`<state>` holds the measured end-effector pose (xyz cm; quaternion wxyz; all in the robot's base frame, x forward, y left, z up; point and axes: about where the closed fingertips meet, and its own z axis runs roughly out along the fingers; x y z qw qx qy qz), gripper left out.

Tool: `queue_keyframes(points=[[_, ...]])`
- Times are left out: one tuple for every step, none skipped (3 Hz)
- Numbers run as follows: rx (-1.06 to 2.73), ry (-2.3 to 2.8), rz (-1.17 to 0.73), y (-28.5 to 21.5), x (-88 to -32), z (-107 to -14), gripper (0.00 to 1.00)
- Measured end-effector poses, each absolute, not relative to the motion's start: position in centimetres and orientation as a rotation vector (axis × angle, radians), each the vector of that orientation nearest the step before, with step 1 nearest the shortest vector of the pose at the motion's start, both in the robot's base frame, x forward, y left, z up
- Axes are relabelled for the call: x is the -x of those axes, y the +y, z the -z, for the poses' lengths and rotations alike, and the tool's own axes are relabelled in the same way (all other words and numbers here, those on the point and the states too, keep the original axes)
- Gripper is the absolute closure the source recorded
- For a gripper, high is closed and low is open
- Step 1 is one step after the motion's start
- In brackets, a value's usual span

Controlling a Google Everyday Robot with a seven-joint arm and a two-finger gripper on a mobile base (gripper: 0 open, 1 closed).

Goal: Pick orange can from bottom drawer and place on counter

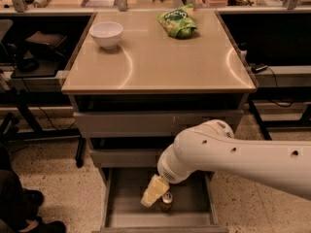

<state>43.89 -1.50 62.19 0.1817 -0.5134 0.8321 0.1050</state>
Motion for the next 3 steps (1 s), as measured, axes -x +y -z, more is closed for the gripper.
queue_keyframes(points=[[1.382, 2.363, -0.246, -2.7, -44.9, -61.7, 0.00], [1.200, 2.398, -0.164, -6.9, -48.2, -61.3, 0.00], [1.201, 2.398, -0.164, -6.9, -48.1, -61.3, 0.00]])
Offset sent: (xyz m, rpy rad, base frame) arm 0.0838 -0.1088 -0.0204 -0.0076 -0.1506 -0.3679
